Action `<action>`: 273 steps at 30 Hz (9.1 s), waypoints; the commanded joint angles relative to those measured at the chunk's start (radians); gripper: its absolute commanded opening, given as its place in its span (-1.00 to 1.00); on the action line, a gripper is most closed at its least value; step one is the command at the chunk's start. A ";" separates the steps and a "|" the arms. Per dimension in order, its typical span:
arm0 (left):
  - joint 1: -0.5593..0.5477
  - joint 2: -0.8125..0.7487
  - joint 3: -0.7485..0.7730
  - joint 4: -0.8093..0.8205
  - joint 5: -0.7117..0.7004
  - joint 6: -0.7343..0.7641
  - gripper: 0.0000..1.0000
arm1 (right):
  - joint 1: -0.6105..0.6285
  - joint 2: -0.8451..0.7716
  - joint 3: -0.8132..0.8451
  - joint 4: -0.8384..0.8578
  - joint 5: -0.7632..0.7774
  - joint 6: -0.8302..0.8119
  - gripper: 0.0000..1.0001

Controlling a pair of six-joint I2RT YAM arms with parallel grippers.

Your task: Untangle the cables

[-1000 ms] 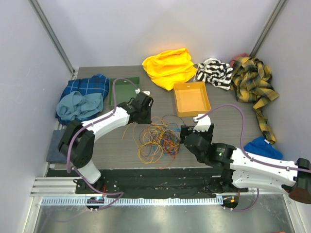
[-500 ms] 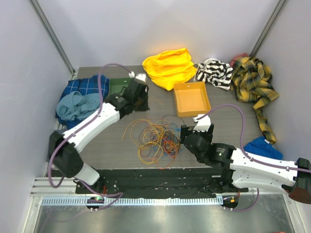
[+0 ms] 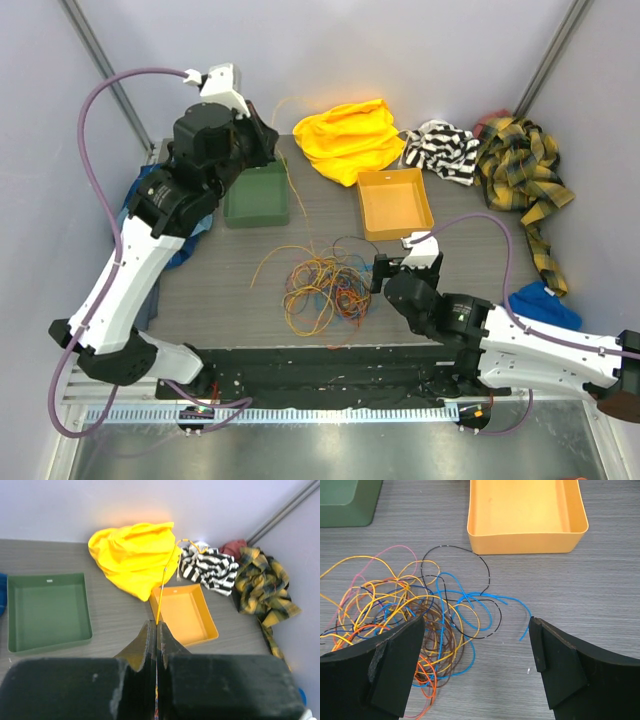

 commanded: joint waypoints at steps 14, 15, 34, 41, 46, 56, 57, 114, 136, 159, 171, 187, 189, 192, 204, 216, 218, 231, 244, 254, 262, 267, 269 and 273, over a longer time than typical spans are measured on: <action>-0.003 0.108 0.540 0.076 -0.077 0.156 -0.99 | 0.002 0.021 0.125 0.050 -0.037 -0.033 0.85; -0.003 0.102 0.536 0.087 -0.068 0.148 -1.00 | 0.003 0.027 0.128 0.063 -0.040 -0.043 0.85; -0.004 0.051 0.279 0.061 0.130 0.027 -1.00 | 0.000 0.427 0.333 0.475 -0.174 -0.274 0.88; -0.004 0.028 0.246 0.049 0.151 0.024 -1.00 | -0.070 0.613 0.408 0.478 -0.224 -0.235 0.88; -0.004 0.000 0.204 0.046 0.147 0.028 -1.00 | -0.139 0.688 0.431 0.469 -0.246 -0.193 0.32; -0.004 -0.069 0.054 0.067 0.059 0.039 -1.00 | -0.168 0.458 0.510 0.381 -0.145 -0.253 -0.99; -0.004 -0.070 0.040 0.070 0.043 0.039 -1.00 | -0.171 0.441 0.534 0.364 -0.105 -0.265 -0.99; -0.032 0.882 0.172 0.297 0.400 -0.154 -0.99 | -0.862 0.815 0.657 0.157 -0.410 -0.046 -0.98; -0.061 0.859 0.203 0.279 0.377 -0.147 -1.00 | -0.875 0.664 0.715 0.180 -0.291 -0.126 -0.99; -0.070 1.065 0.348 0.184 0.348 -0.150 -1.00 | -0.908 0.845 0.718 0.188 -0.498 -0.081 0.66; -0.060 1.057 0.364 0.121 0.201 -0.180 -0.90 | -0.906 0.612 0.578 0.153 -0.510 -0.007 0.79; -0.061 0.841 0.263 0.227 0.211 -0.197 0.57 | -0.908 0.545 0.439 0.189 -0.505 0.043 0.75; -0.063 0.807 0.255 0.226 0.208 -0.196 0.59 | -0.908 0.538 0.403 0.189 -0.504 0.075 0.75; -0.064 0.745 0.191 0.228 0.163 -0.202 0.59 | -0.909 0.529 0.331 0.199 -0.522 0.141 0.75; -0.011 0.741 0.003 0.109 0.009 -0.232 0.44 | -0.909 0.558 0.203 0.228 -0.468 0.175 0.61; 0.012 0.870 -0.015 0.091 0.156 -0.337 -0.06 | -0.908 0.499 0.163 0.166 -0.416 0.186 0.38; 0.000 0.873 -0.027 0.110 0.168 -0.346 -0.10 | -0.908 0.502 0.149 0.168 -0.419 0.197 0.38; -0.044 0.867 -0.075 0.176 0.220 -0.400 -0.22 | -0.908 0.438 0.090 0.137 -0.485 0.269 0.38; -0.031 0.655 -0.142 0.135 -0.013 -0.343 0.55 | -0.932 0.361 0.074 0.113 -0.412 0.307 0.37; -0.020 0.312 -0.452 0.208 0.004 -0.351 0.54 | -1.106 0.627 0.188 0.214 -0.524 0.281 0.26; -0.023 0.102 -0.704 0.257 0.052 -0.369 0.53 | -1.107 0.664 0.205 0.292 -0.548 0.270 0.23; -0.024 0.040 -0.787 0.274 0.075 -0.383 0.54 | -1.106 0.642 0.166 0.332 -0.561 0.260 0.23; -0.031 0.029 -0.807 0.274 0.082 -0.390 0.53 | -1.106 0.671 0.177 0.341 -0.560 0.238 0.23; -0.044 0.017 -0.830 0.274 0.089 -0.395 0.53 | -1.106 0.720 0.212 0.355 -0.585 0.224 0.23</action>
